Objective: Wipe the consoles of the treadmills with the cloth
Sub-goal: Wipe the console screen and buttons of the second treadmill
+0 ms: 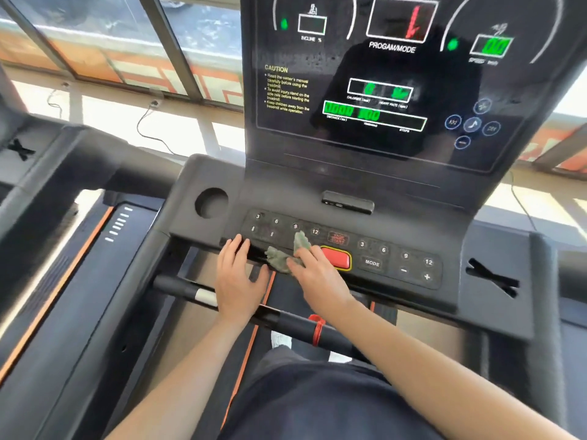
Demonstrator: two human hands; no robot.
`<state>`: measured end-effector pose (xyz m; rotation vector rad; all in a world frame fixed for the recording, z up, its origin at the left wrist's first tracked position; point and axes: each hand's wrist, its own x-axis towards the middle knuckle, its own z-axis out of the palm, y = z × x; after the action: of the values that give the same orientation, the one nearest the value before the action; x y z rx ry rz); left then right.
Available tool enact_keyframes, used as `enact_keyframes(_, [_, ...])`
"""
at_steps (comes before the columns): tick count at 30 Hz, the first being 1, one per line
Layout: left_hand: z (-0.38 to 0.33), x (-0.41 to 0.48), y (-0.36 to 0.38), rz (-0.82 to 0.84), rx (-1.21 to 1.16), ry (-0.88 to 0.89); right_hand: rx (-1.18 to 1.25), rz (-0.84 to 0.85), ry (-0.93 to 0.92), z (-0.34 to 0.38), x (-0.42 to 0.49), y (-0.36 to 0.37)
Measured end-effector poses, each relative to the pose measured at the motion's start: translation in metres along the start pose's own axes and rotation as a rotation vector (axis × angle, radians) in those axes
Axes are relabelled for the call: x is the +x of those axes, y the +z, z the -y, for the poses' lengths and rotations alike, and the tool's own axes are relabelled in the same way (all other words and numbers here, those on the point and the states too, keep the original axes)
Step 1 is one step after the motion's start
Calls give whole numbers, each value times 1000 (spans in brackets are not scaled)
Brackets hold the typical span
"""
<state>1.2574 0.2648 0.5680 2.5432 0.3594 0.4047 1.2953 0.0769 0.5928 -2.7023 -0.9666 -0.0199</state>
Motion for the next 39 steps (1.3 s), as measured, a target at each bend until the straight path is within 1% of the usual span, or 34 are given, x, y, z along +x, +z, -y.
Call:
enact_keyframes(3, [-14, -8, 3, 22, -18, 9, 77, -7, 78, -17, -29, -1])
enact_keyframes(5, [-24, -12, 8, 25, -14, 12, 85, -31, 117, -30, -49, -3])
enact_keyframes(10, [-43, -19, 22, 19, -10, 20, 133, -248, 284, -55, -91, -13])
enact_keyframes(14, [-47, -20, 26, 2, -11, 10, 161, -314, 393, -52, -91, -24])
enact_keyframes(16, [-47, -19, 26, 2, -9, 19, 171, -330, 381, -46, -71, -26])
enact_keyframes(17, [-48, -19, 26, 5, -9, 20, 172, -330, 345, -41, -58, -28])
enact_keyframes(20, [-47, -17, 24, 12, 4, 21, 106, -300, 164, -30, -18, -31])
enact_keyframes(21, [-47, -17, 23, 15, 7, 17, 90, -282, 139, -28, -10, -30])
enact_keyframes(24, [-48, -17, 21, 29, 9, 18, 110, -281, 181, -35, -14, -29])
enact_keyframes(28, [-47, -19, 21, 28, 13, 31, 183, -323, 342, -48, -52, -37])
enact_keyframes(31, [-48, -19, 22, 26, 22, 26, 268, -339, 463, -42, -50, -34])
enact_keyframes(32, [-48, -19, 22, 27, 23, 25, 281, -344, 456, -38, -41, -30])
enact_keyframes(36, [-45, -18, 22, 29, 42, 39, 224, -288, 277, -26, -9, -14])
enact_keyframes(39, [-39, -18, 23, 27, 32, 43, 180, -263, 243, -32, -27, -14])
